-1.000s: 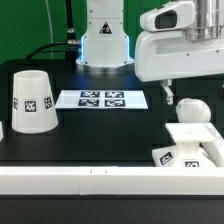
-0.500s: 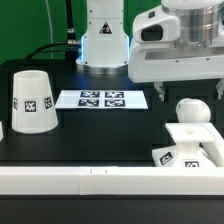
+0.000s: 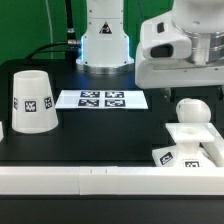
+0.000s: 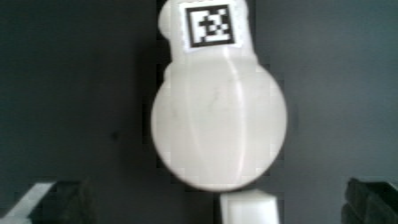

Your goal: Assemble lamp

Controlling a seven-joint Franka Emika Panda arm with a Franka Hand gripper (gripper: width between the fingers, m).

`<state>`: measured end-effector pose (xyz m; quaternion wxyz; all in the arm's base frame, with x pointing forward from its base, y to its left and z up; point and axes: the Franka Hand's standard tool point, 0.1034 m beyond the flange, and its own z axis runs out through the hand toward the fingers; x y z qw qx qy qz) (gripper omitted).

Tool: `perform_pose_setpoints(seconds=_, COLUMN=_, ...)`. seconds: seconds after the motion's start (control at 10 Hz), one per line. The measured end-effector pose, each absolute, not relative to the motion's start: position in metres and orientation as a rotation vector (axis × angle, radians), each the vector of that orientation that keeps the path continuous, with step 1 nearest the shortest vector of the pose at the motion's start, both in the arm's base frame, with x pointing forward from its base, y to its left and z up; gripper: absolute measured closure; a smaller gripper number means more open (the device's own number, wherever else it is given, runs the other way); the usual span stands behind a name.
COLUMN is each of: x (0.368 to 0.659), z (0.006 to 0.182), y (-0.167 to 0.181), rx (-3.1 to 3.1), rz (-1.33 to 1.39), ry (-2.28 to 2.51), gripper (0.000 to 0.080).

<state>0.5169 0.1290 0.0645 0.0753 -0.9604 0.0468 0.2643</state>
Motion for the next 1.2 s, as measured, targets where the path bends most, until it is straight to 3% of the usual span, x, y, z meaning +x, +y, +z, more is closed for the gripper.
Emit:
perform_pose_setpoints(seconds=0.7, x=0.497, z=0.043, y=0.129, rx=-2.634, rz=1.421, ry=0.057, gripper=0.0101)
perform_pose_setpoints(seconds=1.2, x=0.499, z=0.024, y=0.135, rx=-2.666, rz=1.372, ry=0.076, gripper=0.0101)
